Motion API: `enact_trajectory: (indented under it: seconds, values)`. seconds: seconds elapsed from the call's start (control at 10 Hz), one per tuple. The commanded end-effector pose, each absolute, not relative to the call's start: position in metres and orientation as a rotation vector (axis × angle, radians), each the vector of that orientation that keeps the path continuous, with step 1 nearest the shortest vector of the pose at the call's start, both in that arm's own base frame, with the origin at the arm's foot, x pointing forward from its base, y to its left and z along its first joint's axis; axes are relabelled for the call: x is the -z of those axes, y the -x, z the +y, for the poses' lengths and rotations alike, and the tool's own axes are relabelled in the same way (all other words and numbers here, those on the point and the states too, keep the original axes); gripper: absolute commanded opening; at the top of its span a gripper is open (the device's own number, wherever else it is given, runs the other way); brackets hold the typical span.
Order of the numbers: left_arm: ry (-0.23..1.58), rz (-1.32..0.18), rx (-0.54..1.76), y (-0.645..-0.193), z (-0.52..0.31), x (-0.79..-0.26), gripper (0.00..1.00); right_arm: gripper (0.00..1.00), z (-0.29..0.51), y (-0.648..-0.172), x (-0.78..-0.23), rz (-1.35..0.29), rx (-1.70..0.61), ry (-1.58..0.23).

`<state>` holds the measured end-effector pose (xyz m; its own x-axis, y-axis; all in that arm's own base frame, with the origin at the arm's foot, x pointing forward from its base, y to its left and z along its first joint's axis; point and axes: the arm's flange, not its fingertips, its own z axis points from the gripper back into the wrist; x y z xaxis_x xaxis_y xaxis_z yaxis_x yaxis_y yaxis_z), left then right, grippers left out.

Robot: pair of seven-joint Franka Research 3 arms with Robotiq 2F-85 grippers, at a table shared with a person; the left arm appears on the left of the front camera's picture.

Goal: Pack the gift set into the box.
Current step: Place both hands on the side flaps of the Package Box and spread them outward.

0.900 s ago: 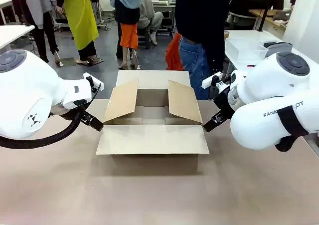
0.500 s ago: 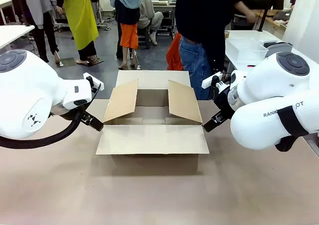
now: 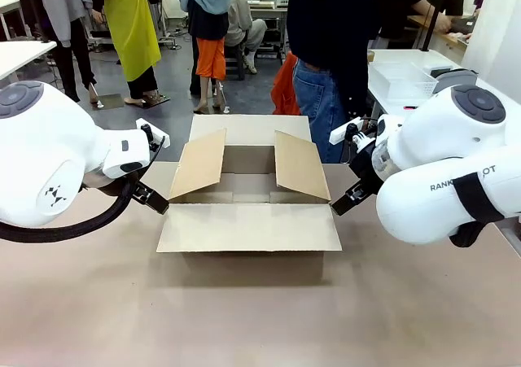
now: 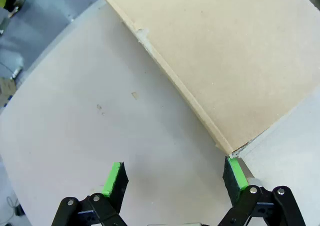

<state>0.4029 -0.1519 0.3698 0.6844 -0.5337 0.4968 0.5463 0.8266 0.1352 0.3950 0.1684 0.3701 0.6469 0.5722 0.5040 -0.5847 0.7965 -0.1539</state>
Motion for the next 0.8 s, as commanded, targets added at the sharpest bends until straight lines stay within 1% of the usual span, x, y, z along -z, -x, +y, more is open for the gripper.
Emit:
enact_trajectory:
  seconds: [0.0,0.7]
  values:
    - [0.024,-0.551,0.605,-0.4029,-0.1518,-0.3701,1.00,1.00,0.1684,-0.3950,-0.3703,-0.565,-0.657,-0.024]
    - [0.024,-0.551,0.605,-0.4029,-0.1518,-0.3701,1.00,1.00,0.1684,-0.3950,-0.3703,-0.565,-0.657,-0.024]
